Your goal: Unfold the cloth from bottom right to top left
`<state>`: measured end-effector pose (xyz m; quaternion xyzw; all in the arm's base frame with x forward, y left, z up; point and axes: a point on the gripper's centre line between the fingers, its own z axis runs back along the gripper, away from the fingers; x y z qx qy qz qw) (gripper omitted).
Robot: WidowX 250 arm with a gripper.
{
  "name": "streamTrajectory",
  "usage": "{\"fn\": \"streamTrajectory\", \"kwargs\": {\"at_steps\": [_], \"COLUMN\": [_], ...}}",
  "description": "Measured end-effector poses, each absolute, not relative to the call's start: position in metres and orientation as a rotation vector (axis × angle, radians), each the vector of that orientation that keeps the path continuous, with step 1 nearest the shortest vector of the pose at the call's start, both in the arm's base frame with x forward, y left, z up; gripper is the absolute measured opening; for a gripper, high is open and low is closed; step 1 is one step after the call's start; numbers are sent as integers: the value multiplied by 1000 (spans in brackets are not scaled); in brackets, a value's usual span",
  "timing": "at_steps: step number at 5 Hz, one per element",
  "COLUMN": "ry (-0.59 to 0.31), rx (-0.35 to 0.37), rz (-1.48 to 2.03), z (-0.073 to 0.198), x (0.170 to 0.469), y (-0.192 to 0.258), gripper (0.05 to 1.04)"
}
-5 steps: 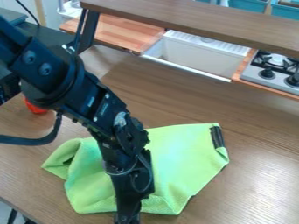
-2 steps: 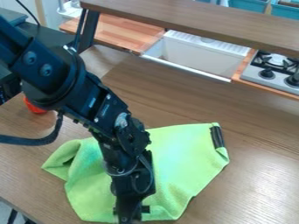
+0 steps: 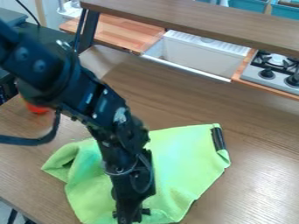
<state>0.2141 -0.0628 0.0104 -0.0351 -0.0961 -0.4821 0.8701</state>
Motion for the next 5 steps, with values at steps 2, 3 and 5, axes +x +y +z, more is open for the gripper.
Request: {"fn": "streamTrajectory", "kwargs": {"at_steps": [2,3,5], "ry": [-373,-377,-311], "rx": [-207,-230,-167], "rz": [-898,-860,-822], "z": [84,102,114], "x": [235,241,256], "y": [-34,-19,3], "gripper": [58,58,58]}}
